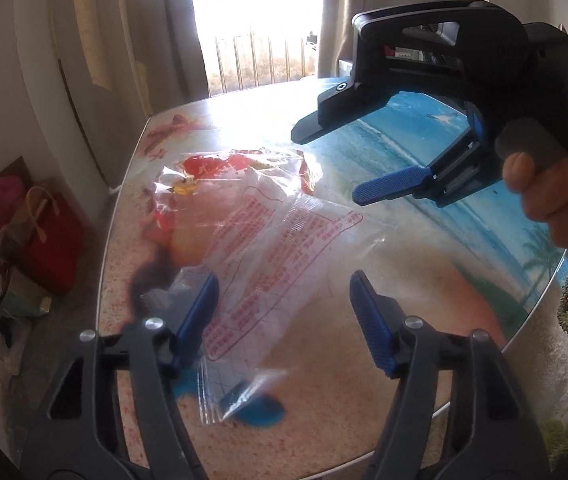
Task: Collect trash
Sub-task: 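Close the right tool on the red-printed snack bag, then close the left tool on the clear red-lettered bag while the right tool holds the snack bag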
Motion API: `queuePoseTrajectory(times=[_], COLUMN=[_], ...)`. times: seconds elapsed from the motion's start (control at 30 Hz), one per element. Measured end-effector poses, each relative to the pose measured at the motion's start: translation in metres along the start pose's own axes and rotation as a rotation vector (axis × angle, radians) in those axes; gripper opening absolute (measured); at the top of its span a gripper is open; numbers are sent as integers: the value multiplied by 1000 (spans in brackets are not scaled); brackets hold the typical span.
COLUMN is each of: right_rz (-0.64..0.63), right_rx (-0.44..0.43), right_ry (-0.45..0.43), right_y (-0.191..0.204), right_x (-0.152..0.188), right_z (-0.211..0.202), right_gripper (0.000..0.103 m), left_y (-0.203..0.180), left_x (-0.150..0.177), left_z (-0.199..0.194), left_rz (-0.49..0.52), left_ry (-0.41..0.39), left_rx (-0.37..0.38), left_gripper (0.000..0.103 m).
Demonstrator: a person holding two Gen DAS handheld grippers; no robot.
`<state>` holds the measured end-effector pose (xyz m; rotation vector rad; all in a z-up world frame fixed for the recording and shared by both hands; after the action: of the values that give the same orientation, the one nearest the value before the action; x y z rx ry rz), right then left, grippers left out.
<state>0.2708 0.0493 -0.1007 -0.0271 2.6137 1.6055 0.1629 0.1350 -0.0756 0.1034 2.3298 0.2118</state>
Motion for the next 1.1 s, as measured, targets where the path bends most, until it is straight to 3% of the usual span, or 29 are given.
queuePoseTrajectory(times=[0.13,0.2,0.23,0.33,0.43,0.67,1.0,1.03,1.07,1.1], right_rz=[39,57,69,92,93,89,149,156,161,164], right_rx=[-4,1,-4,-49,-68,-74,16,23,27,26], right_ry=[-12,-23,-24,-30,-76,-225,-494,-503,-504,-499], right_y=[-5,-7,-9,-9,-9,-20,-83,-89,-94,-99], right_x=[-2,-6,-6,-8,-12,-7,34,40,46,50], right_z=[6,15,17,22,13,-49,-202,-210,-215,-217], right_gripper=[63,53,50,33,18,13,12,12,12,13], left_y=[1,1,1,-4,-8,-17,-78,-86,-93,-98], left_x=[4,5,5,13,21,27,15,12,10,9], left_z=[1,1,3,11,12,5,-21,-25,-28,-28], left_rz=[-15,-19,-22,-52,-66,-130,-122,-134,-146,-158], left_ry=[13,9,14,80,108,126,92,89,89,96], left_rx=[30,34,51,106,134,216,404,424,439,446], left_gripper=[48,44,35,22,15,5,7,19,40,52])
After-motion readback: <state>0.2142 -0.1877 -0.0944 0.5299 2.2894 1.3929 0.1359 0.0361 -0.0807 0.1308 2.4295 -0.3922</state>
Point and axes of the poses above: each gripper's, at about its wrist camera, not at the fingertips, and z roughly the way its jaws point, y to its left, x to its underside, the point moved 8 cm from there along z, roughly the way its jaws point, and after that the axes turned 10 degrees about -x, right-handed, at the moved point
